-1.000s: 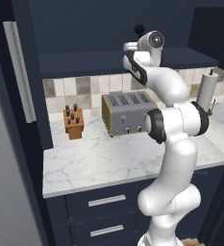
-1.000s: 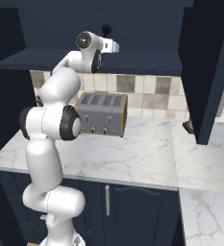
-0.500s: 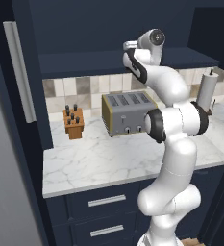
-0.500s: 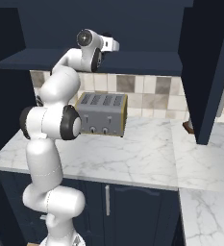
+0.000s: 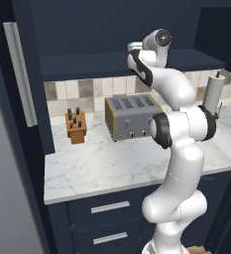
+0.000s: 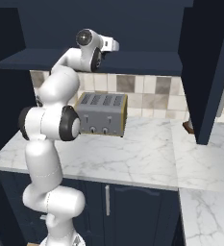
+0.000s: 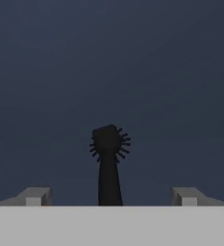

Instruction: Pick up the bar soap and dish brush from the sink, and place them back in the cabinet, and close the cabinet doors.

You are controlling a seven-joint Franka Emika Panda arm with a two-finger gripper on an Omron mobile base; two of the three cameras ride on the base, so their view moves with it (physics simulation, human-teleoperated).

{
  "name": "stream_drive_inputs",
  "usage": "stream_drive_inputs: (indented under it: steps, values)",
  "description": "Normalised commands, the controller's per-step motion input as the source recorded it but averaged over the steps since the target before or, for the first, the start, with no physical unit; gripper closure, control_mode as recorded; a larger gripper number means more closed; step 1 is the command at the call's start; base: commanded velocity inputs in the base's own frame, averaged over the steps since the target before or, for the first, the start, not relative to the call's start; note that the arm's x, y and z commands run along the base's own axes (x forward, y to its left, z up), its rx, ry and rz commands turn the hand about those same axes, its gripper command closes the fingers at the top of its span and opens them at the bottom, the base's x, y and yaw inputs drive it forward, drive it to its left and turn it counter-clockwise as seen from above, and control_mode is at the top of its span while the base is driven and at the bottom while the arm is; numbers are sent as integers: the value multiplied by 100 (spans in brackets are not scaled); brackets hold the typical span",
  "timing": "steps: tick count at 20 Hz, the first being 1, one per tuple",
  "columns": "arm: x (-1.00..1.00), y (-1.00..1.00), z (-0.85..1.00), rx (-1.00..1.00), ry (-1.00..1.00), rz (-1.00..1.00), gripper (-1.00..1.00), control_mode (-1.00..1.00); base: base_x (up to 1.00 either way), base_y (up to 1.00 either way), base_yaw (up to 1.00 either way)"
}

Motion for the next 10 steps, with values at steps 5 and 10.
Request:
stream_drive_inputs:
  steps: [5, 10]
  values:
    - [-56, 0, 0, 0, 0, 0, -100, -100, 0, 0, 0]
    - [-80, 0, 0, 0, 0, 0, -100, -100, 0, 0, 0]
